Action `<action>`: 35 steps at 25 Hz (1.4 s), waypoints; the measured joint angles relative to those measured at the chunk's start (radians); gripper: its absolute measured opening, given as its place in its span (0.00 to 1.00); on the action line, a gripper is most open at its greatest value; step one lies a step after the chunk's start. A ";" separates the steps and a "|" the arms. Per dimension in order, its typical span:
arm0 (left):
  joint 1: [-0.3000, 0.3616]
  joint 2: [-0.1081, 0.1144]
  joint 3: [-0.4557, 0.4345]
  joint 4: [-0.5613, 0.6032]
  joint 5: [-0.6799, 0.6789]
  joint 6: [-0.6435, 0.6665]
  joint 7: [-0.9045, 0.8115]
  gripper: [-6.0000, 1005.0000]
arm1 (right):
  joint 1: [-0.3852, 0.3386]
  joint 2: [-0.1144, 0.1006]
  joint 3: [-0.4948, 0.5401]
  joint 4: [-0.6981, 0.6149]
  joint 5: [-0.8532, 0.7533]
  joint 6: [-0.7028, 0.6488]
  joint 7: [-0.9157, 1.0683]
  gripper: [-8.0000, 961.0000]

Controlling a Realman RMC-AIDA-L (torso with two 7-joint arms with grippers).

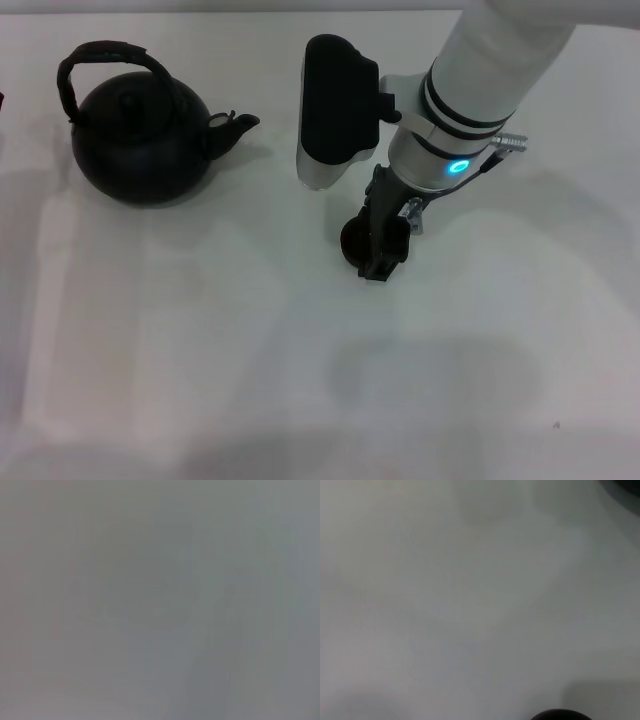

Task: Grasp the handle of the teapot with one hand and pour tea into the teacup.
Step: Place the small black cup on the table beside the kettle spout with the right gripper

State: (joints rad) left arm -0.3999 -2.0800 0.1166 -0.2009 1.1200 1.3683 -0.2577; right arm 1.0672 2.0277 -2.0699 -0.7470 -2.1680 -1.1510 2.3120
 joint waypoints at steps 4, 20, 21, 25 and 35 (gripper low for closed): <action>-0.001 0.000 0.000 0.000 0.000 0.000 0.000 0.75 | 0.000 0.000 -0.004 -0.001 0.000 0.000 0.000 0.76; -0.002 0.000 0.000 0.000 -0.001 0.002 0.000 0.75 | -0.003 0.000 -0.032 -0.010 0.000 0.010 0.000 0.76; -0.002 0.000 0.000 0.000 -0.002 0.002 0.000 0.75 | -0.003 0.000 -0.032 -0.010 0.000 0.010 0.000 0.76; -0.002 0.000 0.000 0.000 -0.005 0.006 0.000 0.75 | -0.005 0.002 -0.034 -0.013 0.001 0.010 0.000 0.80; 0.006 0.000 0.000 0.000 -0.008 0.025 0.000 0.75 | -0.007 0.001 -0.024 -0.031 0.001 0.015 0.000 0.90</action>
State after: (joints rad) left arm -0.3940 -2.0801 0.1165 -0.2009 1.1122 1.3931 -0.2577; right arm 1.0601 2.0287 -2.0935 -0.7781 -2.1668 -1.1362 2.3117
